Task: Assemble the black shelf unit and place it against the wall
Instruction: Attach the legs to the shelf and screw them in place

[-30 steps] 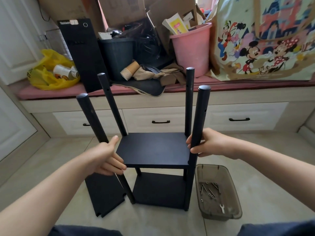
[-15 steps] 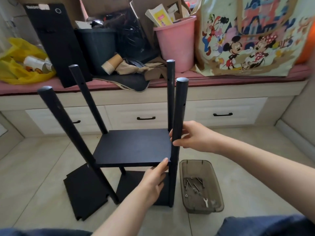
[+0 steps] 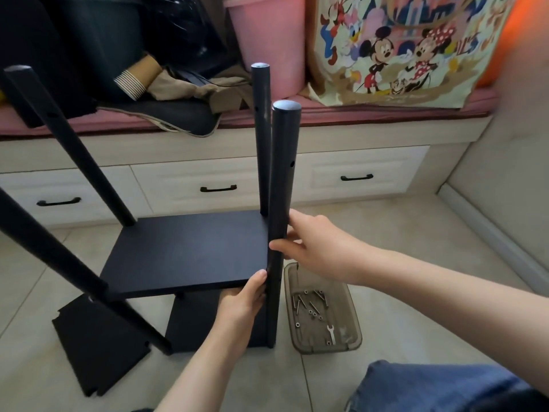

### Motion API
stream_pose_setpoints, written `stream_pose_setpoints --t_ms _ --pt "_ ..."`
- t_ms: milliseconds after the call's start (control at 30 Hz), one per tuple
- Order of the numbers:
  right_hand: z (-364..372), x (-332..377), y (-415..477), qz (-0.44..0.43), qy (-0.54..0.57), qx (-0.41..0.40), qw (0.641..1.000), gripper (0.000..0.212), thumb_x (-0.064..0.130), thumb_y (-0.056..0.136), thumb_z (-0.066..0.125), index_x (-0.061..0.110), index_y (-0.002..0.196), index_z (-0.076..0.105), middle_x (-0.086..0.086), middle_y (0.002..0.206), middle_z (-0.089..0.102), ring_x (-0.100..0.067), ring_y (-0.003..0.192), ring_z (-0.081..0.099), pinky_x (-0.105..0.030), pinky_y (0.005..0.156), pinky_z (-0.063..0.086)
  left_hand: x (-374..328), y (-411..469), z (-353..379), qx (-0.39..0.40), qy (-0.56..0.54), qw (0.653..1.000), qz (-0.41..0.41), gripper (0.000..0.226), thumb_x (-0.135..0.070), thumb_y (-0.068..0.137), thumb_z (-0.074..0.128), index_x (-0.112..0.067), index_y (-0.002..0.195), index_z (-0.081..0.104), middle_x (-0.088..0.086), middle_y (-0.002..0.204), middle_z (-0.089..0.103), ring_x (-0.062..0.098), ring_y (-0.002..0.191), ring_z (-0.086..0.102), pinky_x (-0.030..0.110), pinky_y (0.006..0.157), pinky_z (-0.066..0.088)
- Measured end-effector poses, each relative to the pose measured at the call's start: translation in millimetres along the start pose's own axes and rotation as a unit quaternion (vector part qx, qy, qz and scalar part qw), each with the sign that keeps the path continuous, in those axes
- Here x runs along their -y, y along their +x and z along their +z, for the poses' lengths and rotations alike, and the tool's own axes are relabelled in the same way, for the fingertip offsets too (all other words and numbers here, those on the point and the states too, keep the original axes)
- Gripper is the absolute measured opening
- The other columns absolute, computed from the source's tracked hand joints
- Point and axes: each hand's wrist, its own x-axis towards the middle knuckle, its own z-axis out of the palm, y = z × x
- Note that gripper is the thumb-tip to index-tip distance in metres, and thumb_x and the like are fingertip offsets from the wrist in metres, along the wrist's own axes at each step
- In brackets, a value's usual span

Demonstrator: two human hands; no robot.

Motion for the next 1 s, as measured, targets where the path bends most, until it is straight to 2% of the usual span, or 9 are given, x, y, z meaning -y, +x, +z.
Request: stream_pose_setpoints --t_ms 233,367,500,633,933,1000 --pt "0.6 1.1 0.3 0.032 -0.002 0.068 0.997 0.034 0.04 0.103 0.042 0.025 0.132 0.031 -0.009 0.116 0.065 -0.028 0.104 0.064 -0.047 0.095 0.051 -0.3 -0.4 -5.0 0.032 -0.02 0.999 0.007 0.027 -0.038 0.078 0.072 -0.033 0.104 0.08 0.008 0.119 0.074 0.024 0.115 0.069 0.044 0.106 0.046" --pt "-2.5 -0.1 0.9 0.018 -0.005 0.079 0.997 0.028 0.037 0.104 0.042 0.023 0.126 0.034 -0.006 0.112 0.064 -0.025 0.1 0.063 -0.042 0.092 0.05 -0.3 1.5 -5.7 0.043 -0.03 0.999 0.013 0.028 -0.036 0.08 0.073 -0.028 0.106 0.08 0.009 0.119 0.074 0.025 0.116 0.068 0.043 0.104 0.047" --pt "-3.5 -1.8 1.9 0.012 0.017 0.087 0.996 0.029 0.035 0.104 0.043 0.024 0.129 0.034 -0.005 0.115 0.066 -0.023 0.105 0.065 -0.045 0.097 0.051 -3.4 -1.7 -5.8 0.05 -0.025 0.998 0.012 0.023 -0.033 0.084 0.071 -0.031 0.105 0.08 0.007 0.117 0.075 0.023 0.114 0.069 0.034 0.095 0.052" --pt "-2.5 -4.2 3.4 0.015 0.035 0.088 0.995 0.025 0.035 0.104 0.043 0.029 0.126 0.035 -0.002 0.113 0.068 -0.019 0.103 0.068 -0.044 0.096 0.053 -6.4 -3.7 -3.4 0.035 -0.03 0.999 0.009 0.02 -0.031 0.084 0.07 -0.029 0.1 0.081 0.01 0.112 0.076 0.023 0.11 0.071 0.025 0.084 0.057" --pt "-1.7 1.8 3.4 0.022 0.023 0.083 0.996 0.029 0.034 0.104 0.043 0.026 0.131 0.034 -0.004 0.113 0.069 -0.02 0.103 0.067 -0.043 0.092 0.054 -6.2 -3.5 -5.0 0.05 -0.039 0.998 0.007 0.021 -0.03 0.087 0.067 -0.028 0.104 0.08 0.01 0.115 0.075 0.023 0.112 0.07 0.024 0.083 0.057" --pt "-2.2 2.6 3.4 0.024 0.024 0.078 0.996 0.029 0.035 0.104 0.043 0.025 0.13 0.035 -0.005 0.112 0.069 -0.022 0.102 0.067 -0.044 0.093 0.054 -6.2 -3.6 -5.5 0.055 -0.033 0.998 0.008 0.023 -0.03 0.088 0.067 -0.029 0.107 0.079 0.009 0.118 0.074 0.023 0.115 0.069 0.03 0.089 0.056"
